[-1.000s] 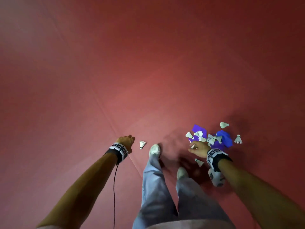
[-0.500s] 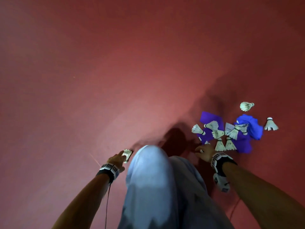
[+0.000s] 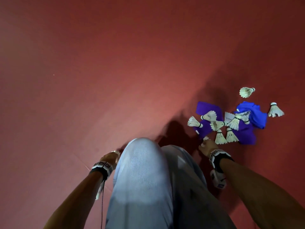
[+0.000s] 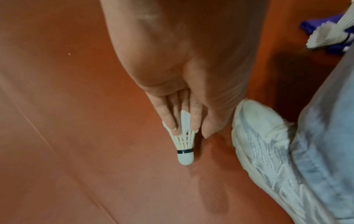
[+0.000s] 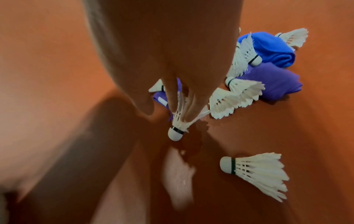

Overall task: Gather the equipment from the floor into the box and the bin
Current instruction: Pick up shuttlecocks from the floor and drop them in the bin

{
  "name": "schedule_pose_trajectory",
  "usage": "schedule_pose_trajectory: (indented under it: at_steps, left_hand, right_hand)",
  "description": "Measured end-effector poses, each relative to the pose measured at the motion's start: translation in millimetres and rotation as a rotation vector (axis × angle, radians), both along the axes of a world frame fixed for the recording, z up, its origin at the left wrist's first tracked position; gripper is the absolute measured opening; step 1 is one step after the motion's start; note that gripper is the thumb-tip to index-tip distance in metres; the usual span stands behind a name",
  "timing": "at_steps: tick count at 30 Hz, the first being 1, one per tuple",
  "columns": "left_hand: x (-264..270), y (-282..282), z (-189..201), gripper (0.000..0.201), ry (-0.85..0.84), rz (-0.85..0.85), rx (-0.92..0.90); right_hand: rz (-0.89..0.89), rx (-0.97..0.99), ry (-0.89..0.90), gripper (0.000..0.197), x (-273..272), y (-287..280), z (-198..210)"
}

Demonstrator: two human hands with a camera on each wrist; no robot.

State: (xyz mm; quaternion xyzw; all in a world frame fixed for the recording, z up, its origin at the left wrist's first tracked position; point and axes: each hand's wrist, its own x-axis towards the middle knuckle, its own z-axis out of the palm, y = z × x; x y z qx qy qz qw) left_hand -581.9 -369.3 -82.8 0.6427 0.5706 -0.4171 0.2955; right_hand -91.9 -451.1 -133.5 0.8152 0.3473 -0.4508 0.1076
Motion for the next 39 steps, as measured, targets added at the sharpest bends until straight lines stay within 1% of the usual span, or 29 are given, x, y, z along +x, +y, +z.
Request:
schedule_pose_trajectory:
  at_steps: [1, 3, 5, 6, 7, 8, 10, 12, 16, 20, 22, 25, 27, 28, 31, 33, 35, 37, 39]
  left_hand:
    - [-1, 2, 15, 0.034, -0.022, -0.015, 0.003]
    - [-8, 3, 42, 0.031, -0.046, -0.011, 0.063]
    - [-10, 9, 86, 0.032, -0.018, -0.036, 0.072]
    - [-5, 12, 117, 0.034, -0.007, -0.042, 0.083]
    - [4, 16, 154, 0.036, 0.006, -0.059, 0.095]
    - [13, 18, 193, 0.039, 0.004, -0.07, 0.114]
    - [31, 20, 265, 0.048, -0.012, -0.068, 0.165]
    - [54, 22, 337, 0.052, -0.047, -0.053, 0.228]
    - [123, 28, 483, 0.052, -0.253, 0.012, 0.343]
    - [210, 36, 594, 0.057, -0.503, 0.056, 0.453]
    - [255, 35, 639, 0.058, -0.624, 0.089, 0.488]
    - [320, 24, 694, 0.056, -0.827, 0.099, 0.457]
    - [360, 12, 724, 0.052, -0.975, 0.054, 0.413]
    - [378, 5, 737, 0.051, -1.05, 0.016, 0.391]
    - [423, -22, 772, 0.051, -1.234, -0.093, 0.276]
    - [447, -42, 789, 0.063, -1.321, -0.202, 0.202]
    - [471, -62, 800, 0.08, -1.381, -0.299, 0.154]
    - [494, -87, 814, 0.089, -1.412, -0.357, 0.079]
    - [517, -117, 824, 0.089, -1.44, -0.398, -0.014]
  right_hand:
    - [-0.026, 0.008, 0.007, 0.027, 1, 0, 13]
    - [-0.068, 0.027, 0.051, 0.025, -3, 4, 56]
    - [-0.116, 0.052, 0.1, 0.017, -2, 4, 103]
    - [-0.149, 0.087, 0.129, 0.013, 0, 1, 123]
    - [-0.186, 0.146, 0.143, 0.015, 2, 0, 150]
    - [-0.234, 0.204, 0.141, 0.026, 4, -1, 182]
    - [-0.325, 0.333, 0.13, 0.042, 5, 0, 266]
    - [-0.416, 0.429, 0.123, 0.046, 9, 2, 348]
    - [-0.572, 0.579, 0.125, 0.034, 34, 0, 495]
    - [-0.705, 0.763, 0.175, 0.016, 63, -7, 625]
    - [-0.803, 0.848, 0.19, 0.011, 78, -14, 675]
    - [-0.908, 0.973, 0.186, 0.015, 93, -35, 741]
    - [-0.968, 1.073, 0.175, 0.016, 95, -55, 776]
    - [-1.015, 1.108, 0.161, 0.017, 96, -69, 789]
    - [-1.173, 1.205, 0.093, 0.028, 90, -110, 815]
    - [-1.291, 1.276, 0.007, 0.026, 91, -141, 833]
    - [-1.394, 1.354, -0.073, 0.029, 96, -172, 850]
    - [-1.464, 1.389, -0.202, 0.04, 104, -208, 867]
    - [-1.513, 1.42, -0.333, 0.058, 110, -251, 878]
